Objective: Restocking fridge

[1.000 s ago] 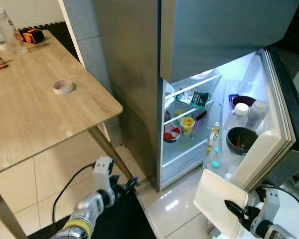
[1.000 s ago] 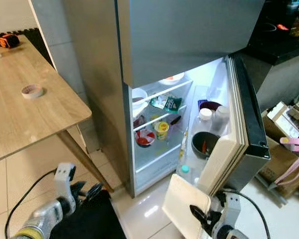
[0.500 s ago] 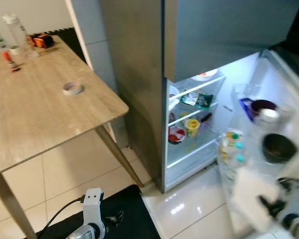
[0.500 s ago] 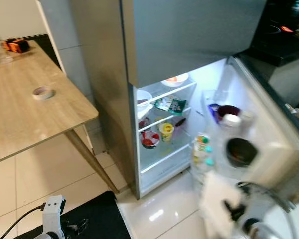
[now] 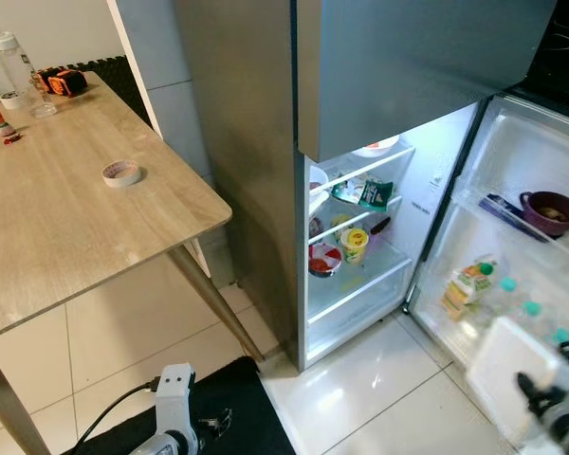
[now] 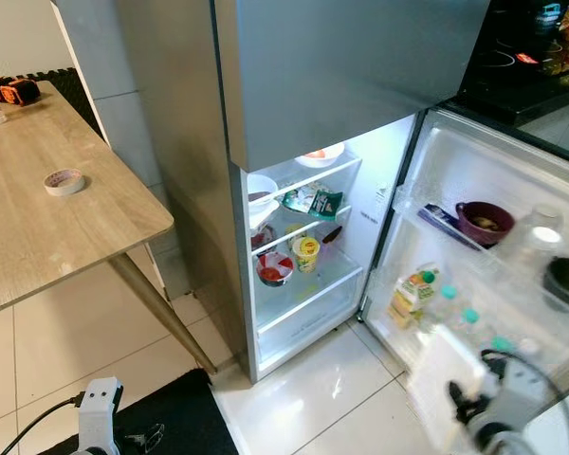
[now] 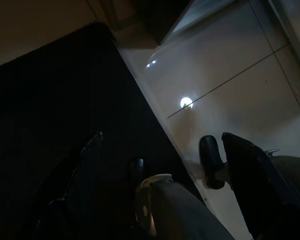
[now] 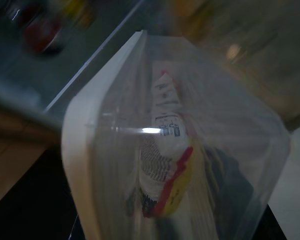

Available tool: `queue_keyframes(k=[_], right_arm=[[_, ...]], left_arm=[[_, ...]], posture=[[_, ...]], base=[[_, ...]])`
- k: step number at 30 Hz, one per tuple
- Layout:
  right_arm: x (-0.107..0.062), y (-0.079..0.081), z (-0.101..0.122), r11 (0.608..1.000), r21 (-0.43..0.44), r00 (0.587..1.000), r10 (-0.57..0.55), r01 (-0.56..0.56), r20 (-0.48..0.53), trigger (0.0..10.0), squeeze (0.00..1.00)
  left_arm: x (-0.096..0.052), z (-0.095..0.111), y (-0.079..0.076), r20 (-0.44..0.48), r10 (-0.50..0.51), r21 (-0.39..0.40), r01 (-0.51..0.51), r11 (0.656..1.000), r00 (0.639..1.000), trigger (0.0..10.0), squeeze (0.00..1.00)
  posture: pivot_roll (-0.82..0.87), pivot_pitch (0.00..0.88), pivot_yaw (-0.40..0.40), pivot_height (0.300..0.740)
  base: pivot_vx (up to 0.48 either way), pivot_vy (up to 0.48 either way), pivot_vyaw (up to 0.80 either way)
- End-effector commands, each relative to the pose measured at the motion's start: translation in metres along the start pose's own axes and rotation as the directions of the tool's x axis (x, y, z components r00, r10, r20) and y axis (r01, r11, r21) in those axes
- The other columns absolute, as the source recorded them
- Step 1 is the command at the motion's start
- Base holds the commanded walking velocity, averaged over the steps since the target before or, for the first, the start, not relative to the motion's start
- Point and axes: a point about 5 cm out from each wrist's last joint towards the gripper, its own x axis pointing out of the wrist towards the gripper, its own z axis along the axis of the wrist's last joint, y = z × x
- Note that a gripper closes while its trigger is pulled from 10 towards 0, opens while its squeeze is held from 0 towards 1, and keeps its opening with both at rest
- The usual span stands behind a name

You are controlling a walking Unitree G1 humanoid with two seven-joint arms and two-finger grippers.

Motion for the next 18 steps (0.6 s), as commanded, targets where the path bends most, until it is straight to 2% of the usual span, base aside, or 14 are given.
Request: queue_keyframes(k=[1, 4, 6, 7, 8, 10, 11, 12, 14, 18], right_arm=[[-0.001, 0.001, -0.005, 1.000, -0.003, 1.000, 0.013, -0.013, -0.019, 10.0, 0.00], [-0.003, 0.003, -0.014, 1.000, 0.012, 0.999, 0.013, -0.013, -0.043, 10.0, 0.00], [-0.007, 0.005, -0.034, 1.000, 0.017, 0.994, -0.010, 0.012, -0.112, 10.0, 0.00], [-0.007, 0.005, -0.034, 1.000, 0.017, 0.994, -0.010, 0.012, -0.112, 10.0, 0.00], [-0.010, 0.007, -0.047, 0.999, 0.019, 0.987, -0.024, 0.028, -0.157, 10.0, 0.00], [-0.010, 0.007, -0.047, 0.999, 0.019, 0.987, -0.024, 0.028, -0.157, 10.0, 0.00], [-0.013, 0.010, -0.058, 0.999, 0.026, 0.981, -0.033, 0.039, -0.192, 10.0, 0.00], [-0.013, 0.010, -0.058, 0.999, 0.026, 0.981, -0.033, 0.039, -0.192, 10.0, 0.00], [-0.018, 0.015, -0.075, 0.999, 0.012, 0.969, -0.041, 0.045, -0.244, 10.0, 0.00], [-0.019, 0.017, -0.079, 0.999, 0.006, 0.964, -0.048, 0.051, -0.261, 10.0, 0.00]], left_arm=[[-0.001, -0.005, 0.001, -0.021, 0.009, 0.002, -0.009, 1.000, 1.000, 10.0, 0.00], [-0.001, -0.006, 0.000, -0.023, 0.011, 0.005, -0.011, 1.000, 1.000, 10.0, 0.00], [-0.001, -0.007, 0.001, -0.025, 0.026, 0.010, -0.025, 1.000, 0.999, 10.0, 0.00], [-0.001, -0.007, 0.001, -0.025, 0.026, 0.010, -0.025, 1.000, 0.999, 10.0, 0.00], [-0.001, -0.008, 0.001, -0.022, 0.027, 0.000, -0.027, 1.000, 0.999, 10.0, 0.00], [-0.001, -0.008, 0.001, -0.022, 0.027, 0.000, -0.027, 1.000, 0.999, 10.0, 0.00], [-0.001, -0.008, 0.000, -0.019, 0.030, -0.012, -0.030, 0.999, 0.999, 10.0, 0.00], [-0.001, -0.008, 0.000, -0.019, 0.030, -0.012, -0.030, 0.999, 0.999, 10.0, 0.00], [0.000, -0.010, -0.003, -0.024, 0.039, -0.010, -0.039, 0.999, 0.999, 10.0, 0.00], [0.000, -0.012, -0.004, -0.028, 0.042, -0.005, -0.042, 0.999, 0.999, 10.0, 0.00]], posture=[[-0.09, 0.000, -0.005, 0.740], [-0.09, 0.000, -0.005, 0.740], [-0.09, 0.000, -0.003, 0.740], [-0.09, 0.000, -0.003, 0.740], [-0.08, 0.000, -0.004, 0.740], [-0.08, 0.000, -0.004, 0.740], [-0.08, 0.000, -0.004, 0.740], [-0.08, 0.000, -0.004, 0.740], [-0.07, 0.000, -0.008, 0.740], [-0.07, 0.000, -0.008, 0.740]], base=[[0.000, 0.000, 0.00], [0.000, 0.000, 0.00], [0.000, 0.000, 0.00], [0.000, 0.000, 0.00], [0.000, 0.000, 0.00], [0.000, 0.000, 0.00], [0.000, 0.000, 0.00], [0.000, 0.000, 0.00], [0.000, 0.000, 0.80], [0.000, 0.000, 0.80]])
